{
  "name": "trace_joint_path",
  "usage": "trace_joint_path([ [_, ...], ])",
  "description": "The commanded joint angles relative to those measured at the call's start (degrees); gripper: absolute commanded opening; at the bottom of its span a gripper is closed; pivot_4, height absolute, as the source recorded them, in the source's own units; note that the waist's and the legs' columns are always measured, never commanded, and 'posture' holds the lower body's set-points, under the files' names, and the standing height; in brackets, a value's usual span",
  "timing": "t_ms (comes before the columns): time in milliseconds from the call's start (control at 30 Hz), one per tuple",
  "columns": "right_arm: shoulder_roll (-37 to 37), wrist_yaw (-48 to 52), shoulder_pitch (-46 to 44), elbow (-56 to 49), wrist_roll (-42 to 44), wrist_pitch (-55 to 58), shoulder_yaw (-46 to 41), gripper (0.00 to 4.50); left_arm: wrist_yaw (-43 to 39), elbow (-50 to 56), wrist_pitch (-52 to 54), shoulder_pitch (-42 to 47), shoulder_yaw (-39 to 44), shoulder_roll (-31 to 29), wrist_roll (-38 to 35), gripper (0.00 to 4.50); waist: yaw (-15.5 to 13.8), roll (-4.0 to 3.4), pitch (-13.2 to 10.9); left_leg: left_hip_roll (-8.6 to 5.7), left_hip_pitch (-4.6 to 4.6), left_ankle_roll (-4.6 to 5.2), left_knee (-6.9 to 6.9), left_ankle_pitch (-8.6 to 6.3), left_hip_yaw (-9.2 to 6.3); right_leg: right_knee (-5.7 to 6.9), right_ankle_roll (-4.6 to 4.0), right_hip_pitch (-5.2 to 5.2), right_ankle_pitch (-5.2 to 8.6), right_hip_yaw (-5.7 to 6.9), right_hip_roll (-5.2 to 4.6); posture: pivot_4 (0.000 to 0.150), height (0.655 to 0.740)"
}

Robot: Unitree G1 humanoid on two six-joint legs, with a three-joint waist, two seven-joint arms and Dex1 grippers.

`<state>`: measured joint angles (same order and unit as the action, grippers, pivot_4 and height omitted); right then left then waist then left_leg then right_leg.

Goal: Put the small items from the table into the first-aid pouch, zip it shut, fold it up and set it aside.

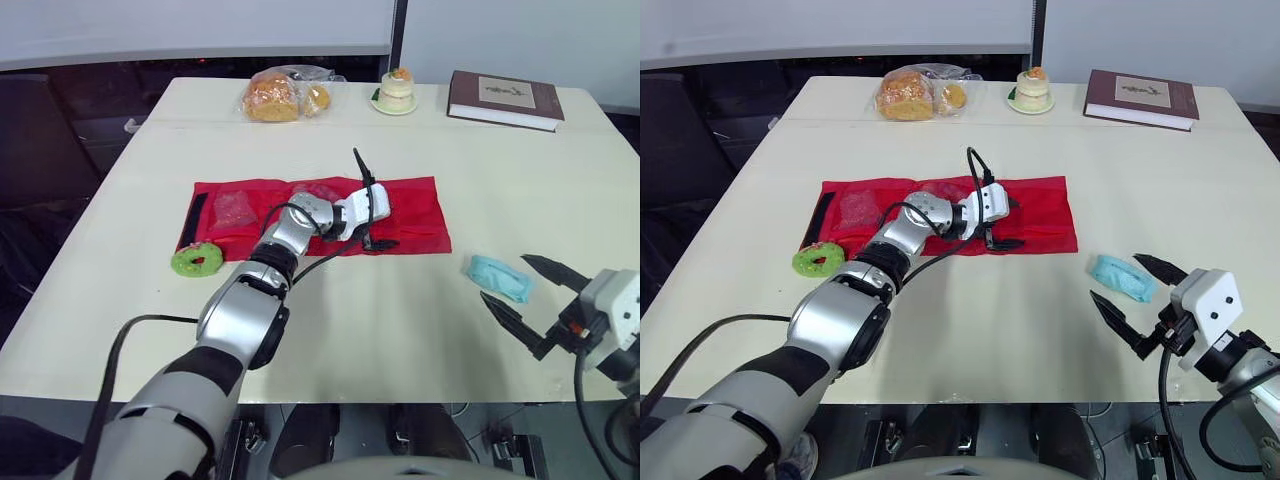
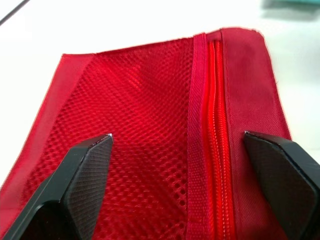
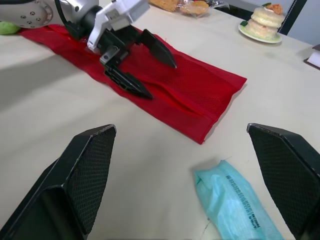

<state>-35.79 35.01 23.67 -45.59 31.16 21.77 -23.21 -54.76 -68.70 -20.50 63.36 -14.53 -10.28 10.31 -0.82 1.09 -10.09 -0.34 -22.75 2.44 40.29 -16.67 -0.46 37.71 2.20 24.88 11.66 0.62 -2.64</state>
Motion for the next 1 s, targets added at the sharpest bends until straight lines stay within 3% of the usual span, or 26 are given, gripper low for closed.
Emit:
trace_joint_path([
  [33,0.1,-0.9,-0.2,-2.3,-0.3,-0.2,-0.3,4.50,1.9,-0.9,-1.1,2.4,0.1,0.7,1.2,3.73,-0.1,0.00,0.0,0.00,0.00,0.00,0.00,0.00,0.00,0.00,0.00,0.00,0.00,0.00,0.00,0.150,0.7289],
  [67,0.1,-1.0,-0.2,-2.4,-0.3,-0.2,-0.4,4.50,1.9,-1.1,-1.0,2.5,0.3,0.9,1.1,3.50,-0.1,0.00,0.0,-0.01,0.00,0.00,0.00,0.00,0.00,0.00,0.00,-0.01,0.00,0.00,0.00,0.150,0.7289],
  [133,0.1,-1.0,-0.2,-2.4,-0.3,-0.1,-0.6,4.50,1.7,-1.4,-1.0,2.6,0.6,1.0,1.1,2.32,0.0,0.00,0.0,-0.01,0.00,0.00,0.00,0.00,0.01,-0.01,0.00,-0.01,0.00,0.00,-0.01,0.150,0.7289],
  [267,0.2,-0.1,-0.1,-2.0,0.4,-0.7,-1.3,4.50,1.2,-1.6,-0.9,2.8,1.2,1.2,0.7,0.43,0.0,0.00,0.0,-0.01,0.00,0.00,0.00,0.00,0.00,0.01,0.00,0.00,0.00,0.01,-0.01,0.150,0.7289],
  [300,0.2,0.1,-0.1,-1.7,0.4,-0.9,-1.4,4.50,1.1,-1.6,-0.8,2.8,1.4,1.3,0.5,0.15,0.0,0.00,0.0,-0.01,0.00,0.00,0.00,0.00,0.00,0.00,0.00,0.00,0.00,0.01,-0.01,0.150,0.7289],
  [433,0.0,0.5,-0.4,1.3,1.4,0.4,-2.2,4.50,0.3,-1.0,-0.8,2.8,2.0,1.6,0.0,0.15,0.0,0.00,0.0,0.00,0.00,0.00,0.00,0.00,0.00,0.00,0.00,0.00,0.00,0.01,-0.01,0.150,0.7289],
  [600,-9.2,5.0,-1.1,12.3,-8.9,-0.4,0.9,4.50,-2.2,0.2,-0.8,2.8,2.8,2.0,-1.1,0.15,0.0,0.01,0.0,-0.05,0.00,0.02,0.01,-0.01,0.05,-0.02,0.00,-0.01,0.00,-0.02,-0.04,0.150,0.7289],
  [1000,-14.7,16.5,-20.7,35.3,-13.9,-4.5,12.8,4.50,-3.1,1.4,-0.7,2.8,3.7,3.3,-1.3,0.15,-0.1,0.00,0.0,-0.06,0.01,0.03,0.01,-0.01,0.03,-0.01,0.01,-0.01,0.00,0.00,-0.04,0.150,0.7289],
])
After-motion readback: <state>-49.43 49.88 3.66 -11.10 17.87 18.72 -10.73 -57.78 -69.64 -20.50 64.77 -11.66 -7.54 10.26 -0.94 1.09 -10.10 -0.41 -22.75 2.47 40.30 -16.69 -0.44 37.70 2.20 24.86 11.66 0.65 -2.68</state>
